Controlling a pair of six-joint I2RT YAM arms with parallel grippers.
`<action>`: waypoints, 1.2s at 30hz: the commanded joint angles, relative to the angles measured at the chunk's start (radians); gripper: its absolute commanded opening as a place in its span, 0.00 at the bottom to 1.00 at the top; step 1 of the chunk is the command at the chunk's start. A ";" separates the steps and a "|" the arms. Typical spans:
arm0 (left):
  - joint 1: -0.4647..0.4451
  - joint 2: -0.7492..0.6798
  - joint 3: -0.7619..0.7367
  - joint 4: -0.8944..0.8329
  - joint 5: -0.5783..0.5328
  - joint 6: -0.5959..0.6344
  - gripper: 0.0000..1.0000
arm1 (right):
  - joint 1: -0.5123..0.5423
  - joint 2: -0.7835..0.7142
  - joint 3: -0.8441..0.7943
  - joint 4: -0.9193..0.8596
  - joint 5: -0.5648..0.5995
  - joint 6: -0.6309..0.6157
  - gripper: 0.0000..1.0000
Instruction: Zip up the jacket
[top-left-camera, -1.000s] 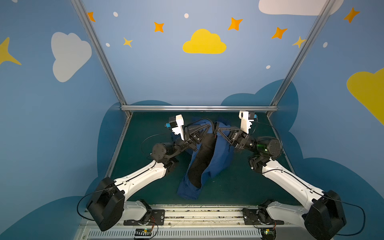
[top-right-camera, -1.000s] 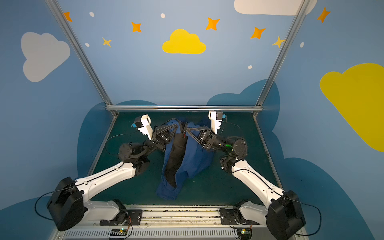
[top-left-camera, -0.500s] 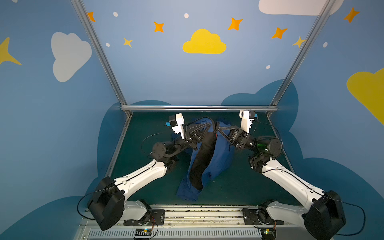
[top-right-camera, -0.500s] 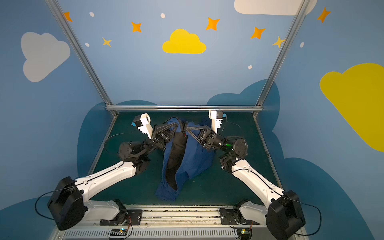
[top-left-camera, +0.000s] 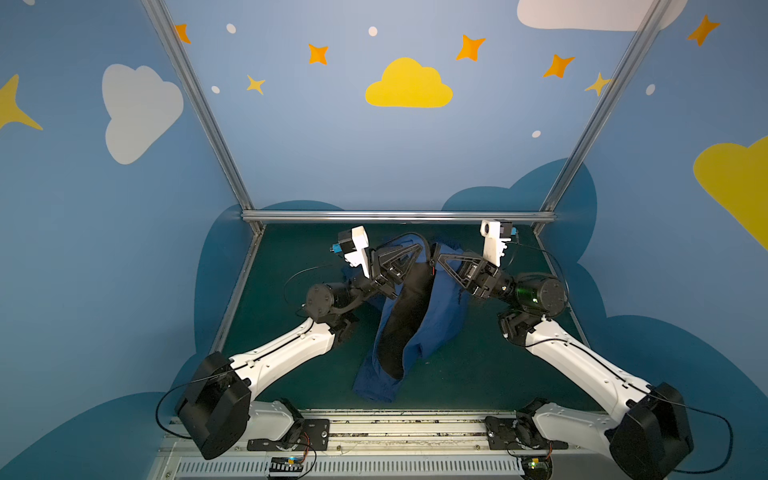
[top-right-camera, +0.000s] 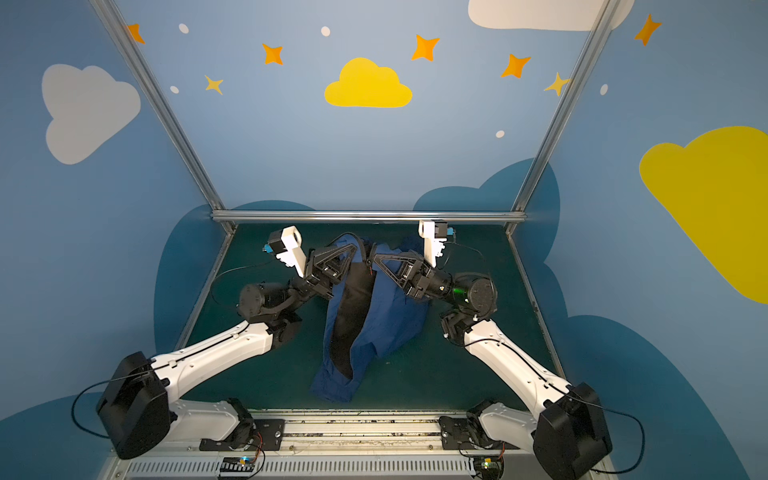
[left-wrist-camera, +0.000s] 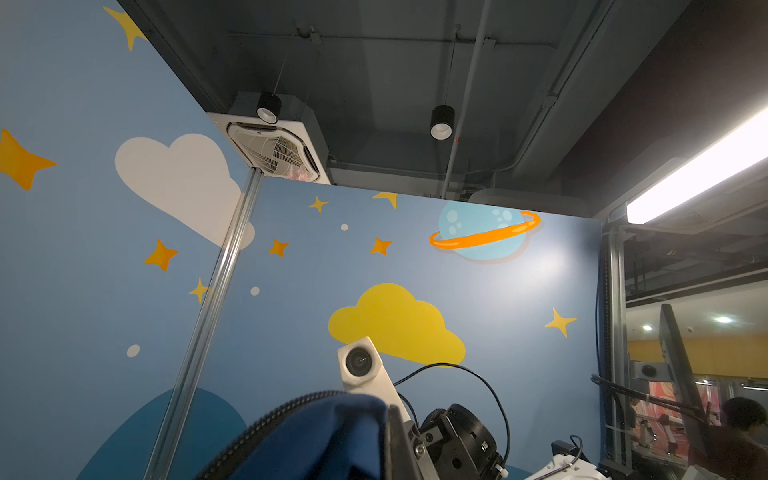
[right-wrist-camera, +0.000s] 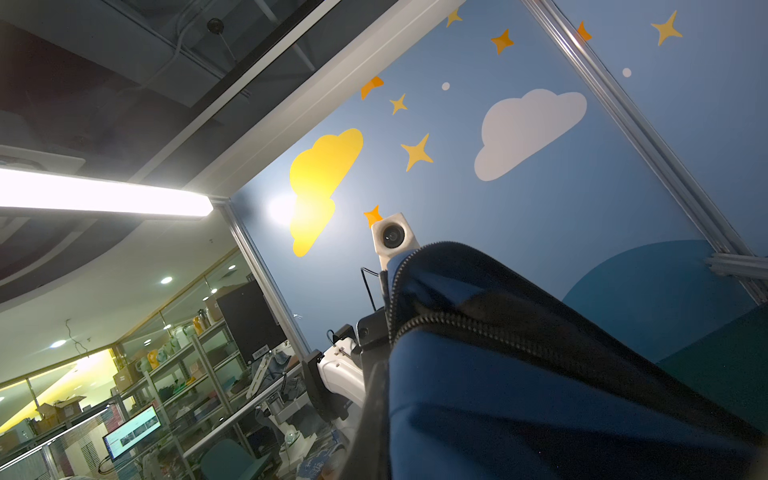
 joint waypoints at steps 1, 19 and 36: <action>-0.003 -0.012 0.029 0.046 -0.013 0.019 0.03 | -0.001 -0.032 0.014 0.048 -0.006 -0.001 0.00; -0.007 -0.010 0.025 0.046 -0.001 0.020 0.03 | 0.000 -0.010 0.039 0.047 -0.008 0.003 0.00; -0.017 -0.002 -0.001 0.045 0.004 0.043 0.03 | -0.002 -0.012 0.053 0.048 0.012 0.002 0.00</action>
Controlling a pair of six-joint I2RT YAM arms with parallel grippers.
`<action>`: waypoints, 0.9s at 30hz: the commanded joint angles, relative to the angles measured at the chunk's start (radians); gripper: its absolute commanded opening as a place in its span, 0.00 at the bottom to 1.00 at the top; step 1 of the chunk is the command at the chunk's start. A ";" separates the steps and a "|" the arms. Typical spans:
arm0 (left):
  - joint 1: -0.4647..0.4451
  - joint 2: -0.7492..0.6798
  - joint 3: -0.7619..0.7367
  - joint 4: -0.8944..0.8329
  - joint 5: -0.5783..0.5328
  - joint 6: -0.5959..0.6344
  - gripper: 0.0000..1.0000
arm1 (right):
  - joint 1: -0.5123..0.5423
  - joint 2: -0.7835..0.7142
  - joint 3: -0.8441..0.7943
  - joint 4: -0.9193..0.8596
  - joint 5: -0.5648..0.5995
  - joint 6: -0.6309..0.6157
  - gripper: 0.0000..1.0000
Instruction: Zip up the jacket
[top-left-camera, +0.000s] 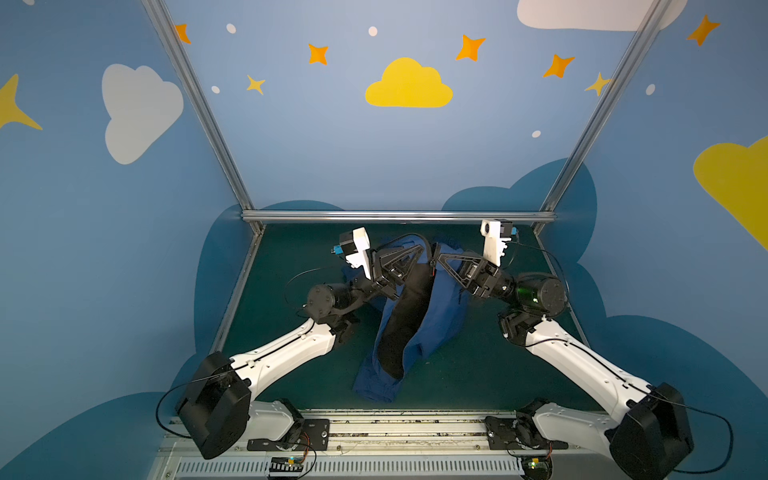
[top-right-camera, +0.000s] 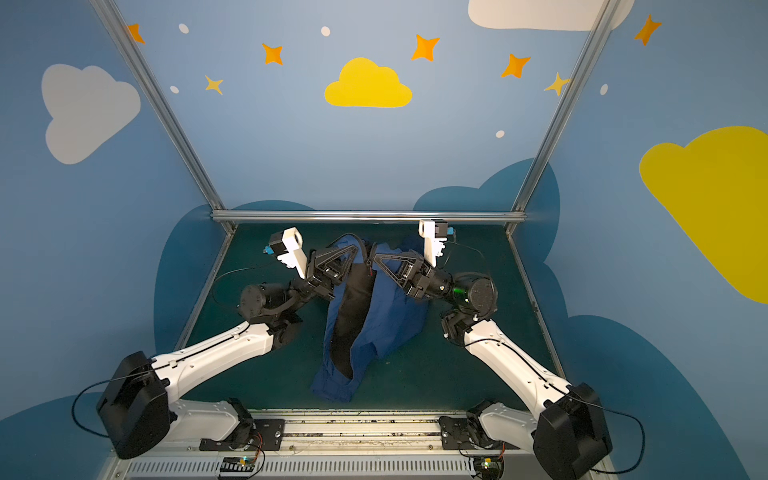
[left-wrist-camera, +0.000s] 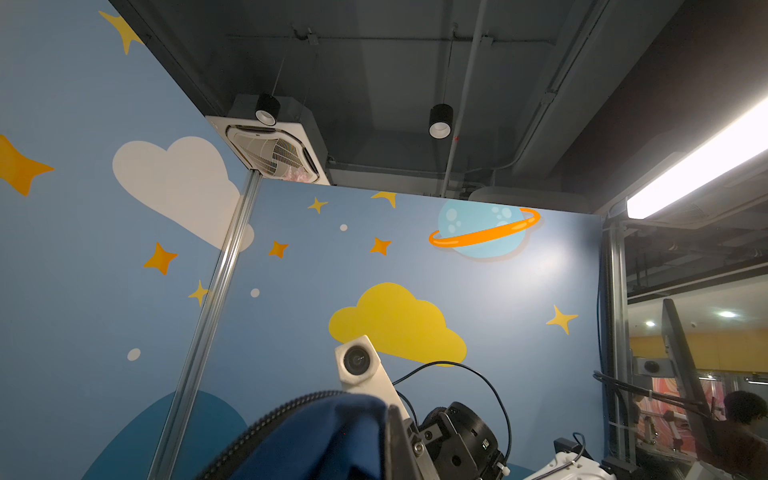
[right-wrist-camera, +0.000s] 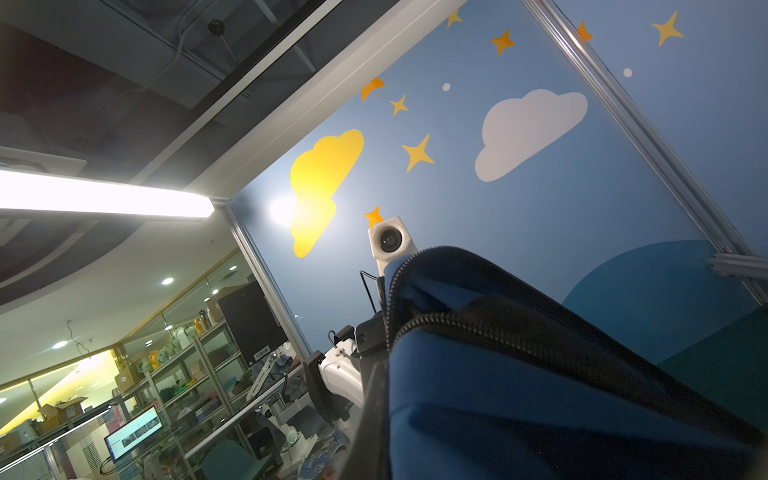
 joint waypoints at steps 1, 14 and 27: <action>-0.005 -0.003 -0.002 0.045 0.003 0.021 0.03 | -0.003 -0.014 0.048 0.048 0.011 -0.001 0.00; -0.005 -0.006 -0.034 0.045 -0.005 0.036 0.03 | -0.019 -0.012 0.057 0.041 0.029 -0.007 0.00; -0.003 -0.017 -0.055 -0.094 0.025 0.092 0.03 | -0.057 -0.008 0.059 0.044 0.076 0.009 0.00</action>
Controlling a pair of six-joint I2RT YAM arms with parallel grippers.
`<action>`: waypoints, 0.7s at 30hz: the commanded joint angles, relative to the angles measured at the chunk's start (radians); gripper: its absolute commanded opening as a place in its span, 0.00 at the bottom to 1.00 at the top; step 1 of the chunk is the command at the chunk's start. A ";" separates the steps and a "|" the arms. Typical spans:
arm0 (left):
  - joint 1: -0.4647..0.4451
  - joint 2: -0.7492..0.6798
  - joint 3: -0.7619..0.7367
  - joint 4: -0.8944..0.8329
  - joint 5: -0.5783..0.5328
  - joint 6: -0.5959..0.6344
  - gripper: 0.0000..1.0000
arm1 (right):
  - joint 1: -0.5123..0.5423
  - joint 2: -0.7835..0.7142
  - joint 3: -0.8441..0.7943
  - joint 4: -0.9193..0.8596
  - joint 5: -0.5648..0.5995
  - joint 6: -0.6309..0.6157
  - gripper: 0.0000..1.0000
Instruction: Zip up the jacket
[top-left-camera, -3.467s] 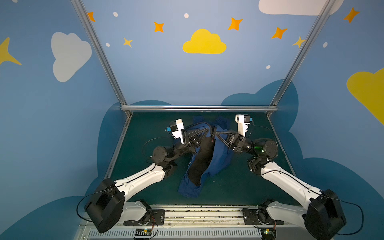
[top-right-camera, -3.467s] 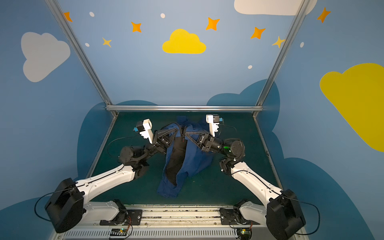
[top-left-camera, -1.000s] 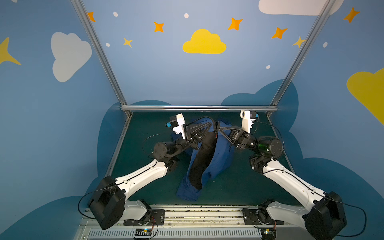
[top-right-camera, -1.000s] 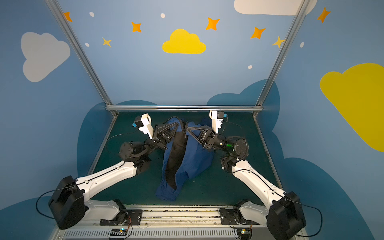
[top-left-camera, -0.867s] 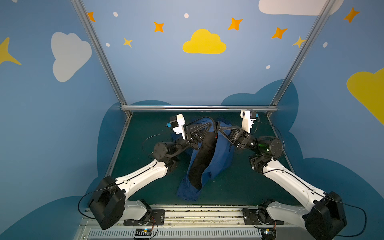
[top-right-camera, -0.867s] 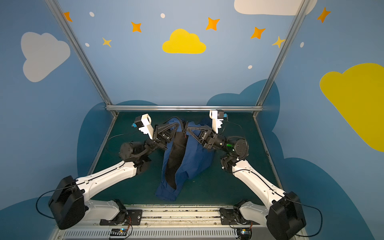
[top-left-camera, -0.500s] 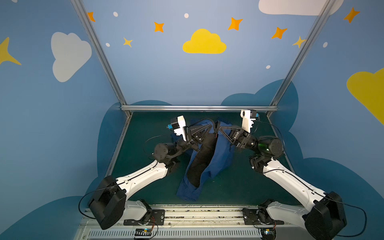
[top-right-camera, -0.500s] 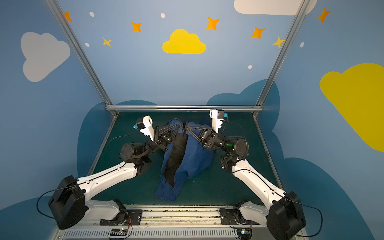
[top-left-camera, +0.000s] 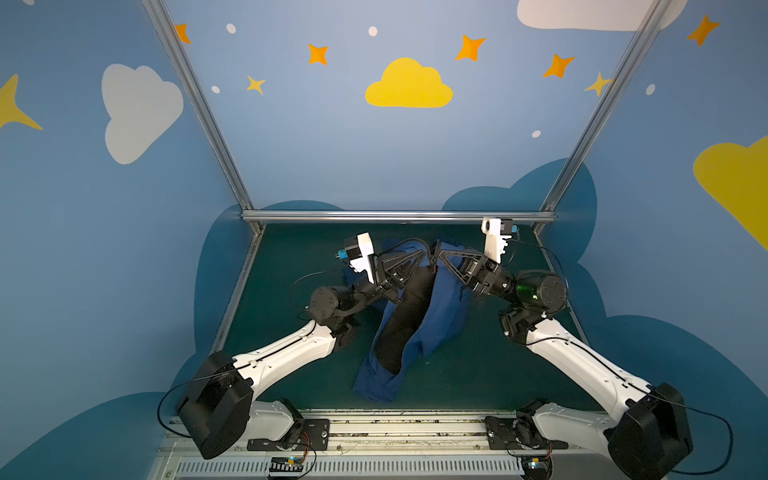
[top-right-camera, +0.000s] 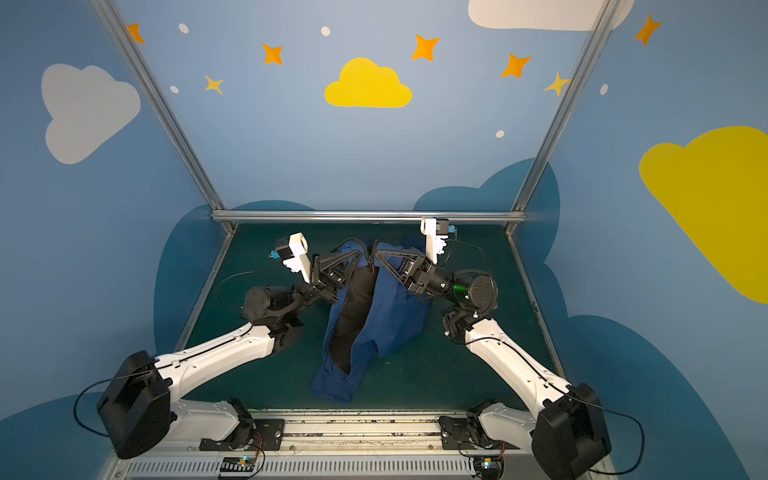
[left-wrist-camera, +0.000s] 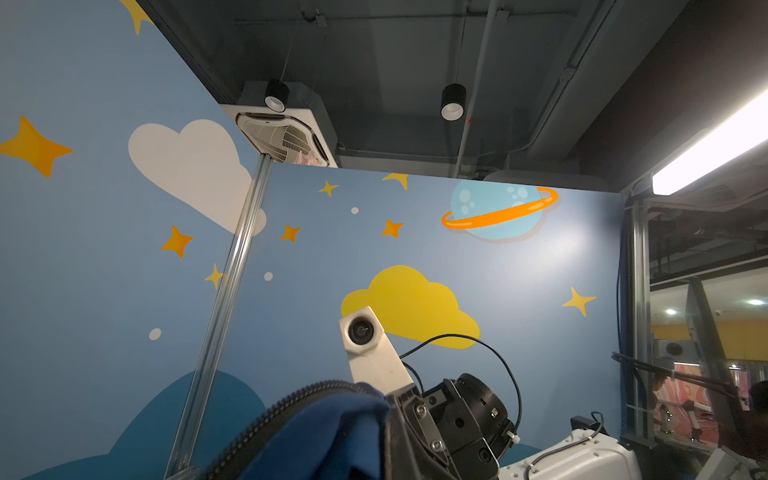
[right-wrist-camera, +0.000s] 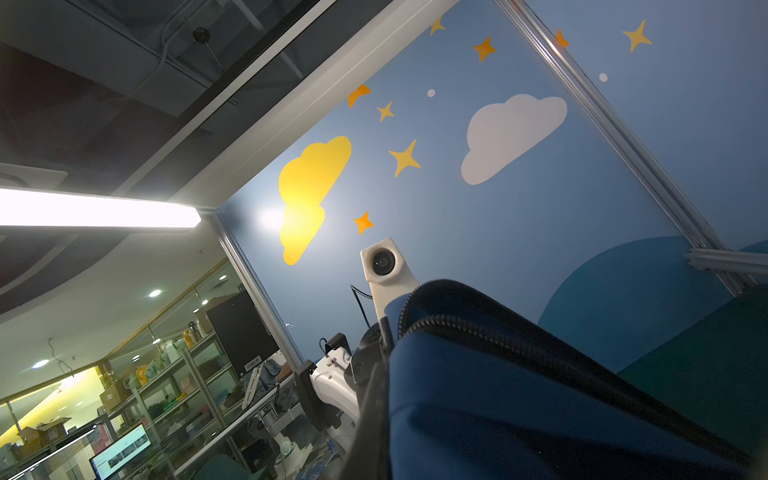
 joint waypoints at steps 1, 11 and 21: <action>-0.001 -0.015 -0.011 -0.080 0.035 0.038 0.03 | -0.024 -0.013 0.052 0.078 0.072 0.006 0.00; 0.093 0.128 0.107 -0.213 0.129 -0.020 0.03 | -0.121 0.062 0.047 -0.041 0.096 -0.165 0.00; 0.240 0.633 0.921 -0.192 0.385 -0.291 0.03 | -0.322 0.433 0.630 -0.078 0.030 -0.230 0.00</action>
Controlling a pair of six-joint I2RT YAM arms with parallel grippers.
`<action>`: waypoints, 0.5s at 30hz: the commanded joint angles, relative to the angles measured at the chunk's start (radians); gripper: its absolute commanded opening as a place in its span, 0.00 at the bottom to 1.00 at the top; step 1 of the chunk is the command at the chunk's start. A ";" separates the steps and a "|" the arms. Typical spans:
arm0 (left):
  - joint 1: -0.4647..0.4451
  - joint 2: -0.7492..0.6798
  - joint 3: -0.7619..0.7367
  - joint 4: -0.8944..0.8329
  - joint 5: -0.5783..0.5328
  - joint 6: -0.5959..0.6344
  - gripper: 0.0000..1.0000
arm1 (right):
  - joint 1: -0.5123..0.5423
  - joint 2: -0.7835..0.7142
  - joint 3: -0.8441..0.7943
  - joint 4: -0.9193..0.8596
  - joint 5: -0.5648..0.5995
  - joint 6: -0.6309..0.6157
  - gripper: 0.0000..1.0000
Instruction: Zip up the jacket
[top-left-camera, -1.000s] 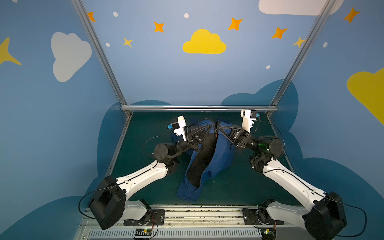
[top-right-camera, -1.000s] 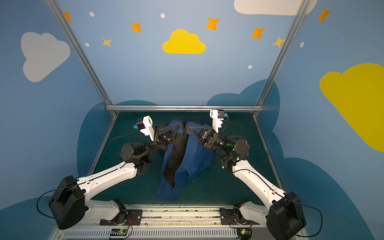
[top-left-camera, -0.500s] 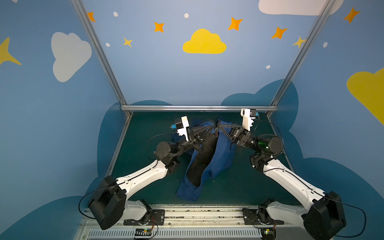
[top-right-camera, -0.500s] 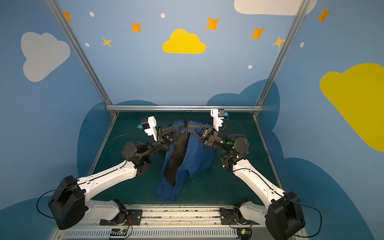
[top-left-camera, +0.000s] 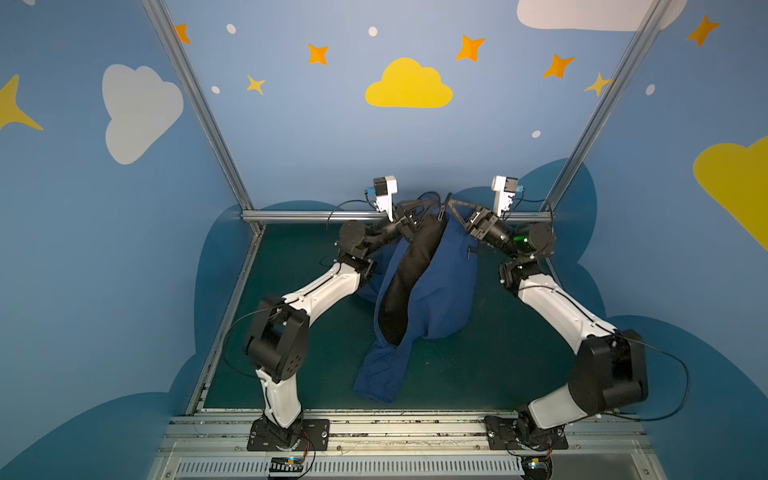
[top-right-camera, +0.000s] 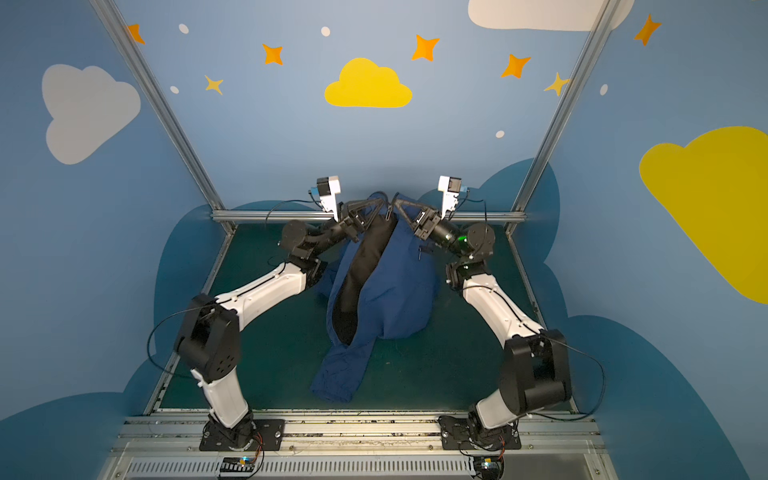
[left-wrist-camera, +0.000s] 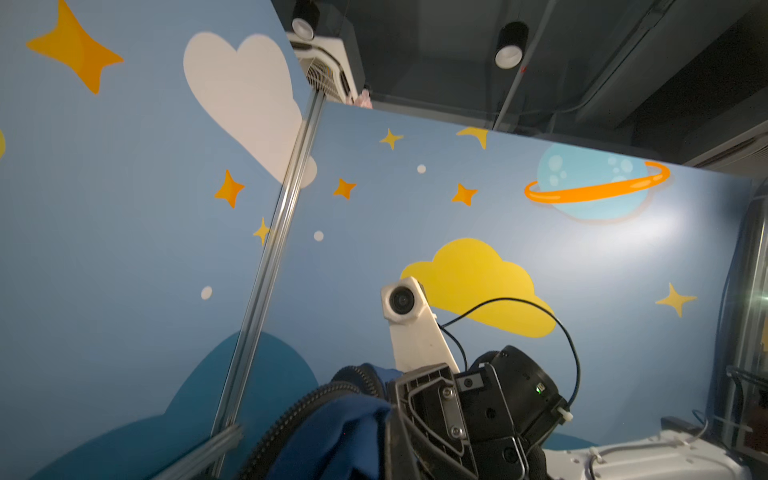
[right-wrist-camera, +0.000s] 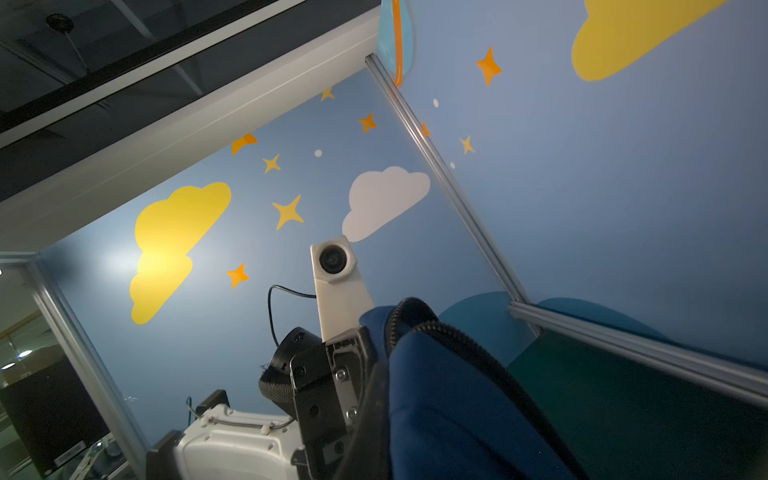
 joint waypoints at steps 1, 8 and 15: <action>0.018 0.088 0.246 -0.019 0.157 -0.106 0.03 | -0.061 0.042 0.225 0.039 0.063 -0.054 0.00; 0.041 0.143 0.353 -0.096 0.238 -0.170 0.03 | -0.075 0.047 0.224 0.042 0.070 -0.051 0.00; 0.000 -0.077 -0.346 0.085 0.093 -0.105 0.03 | -0.023 -0.144 -0.311 0.109 0.099 -0.105 0.00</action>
